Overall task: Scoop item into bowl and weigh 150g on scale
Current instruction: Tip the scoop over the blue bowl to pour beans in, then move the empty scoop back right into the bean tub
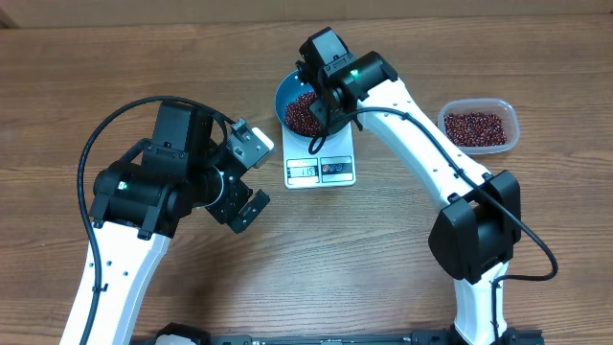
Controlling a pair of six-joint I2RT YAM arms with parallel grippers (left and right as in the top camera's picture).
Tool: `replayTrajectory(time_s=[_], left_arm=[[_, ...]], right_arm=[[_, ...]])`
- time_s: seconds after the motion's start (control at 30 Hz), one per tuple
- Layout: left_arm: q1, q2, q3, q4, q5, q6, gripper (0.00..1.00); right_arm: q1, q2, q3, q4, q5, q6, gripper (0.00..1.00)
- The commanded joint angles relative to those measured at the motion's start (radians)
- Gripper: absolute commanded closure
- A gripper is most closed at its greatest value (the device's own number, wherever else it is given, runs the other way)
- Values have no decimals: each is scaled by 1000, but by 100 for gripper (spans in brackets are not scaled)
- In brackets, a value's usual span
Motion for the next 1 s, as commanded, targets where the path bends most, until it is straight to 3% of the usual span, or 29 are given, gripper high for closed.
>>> replayTrajectory(time_s=[0.0, 0.1, 0.23, 0.53, 0.97], left_arm=[[4, 6, -2, 3, 19, -10, 0], [4, 6, -2, 3, 19, -10, 0], [4, 6, -2, 3, 19, -10, 0], [4, 6, -2, 3, 19, -10, 0], [4, 6, -2, 3, 19, -10, 0]], right_arm=[[-6, -70, 33, 7, 39, 9, 96], [-6, -85, 33, 8, 32, 31, 96], [-6, -119, 33, 4, 29, 164, 96], [-6, -184, 33, -51, -108, 183, 96], [-62, -370, 33, -232, -82, 243, 96]])
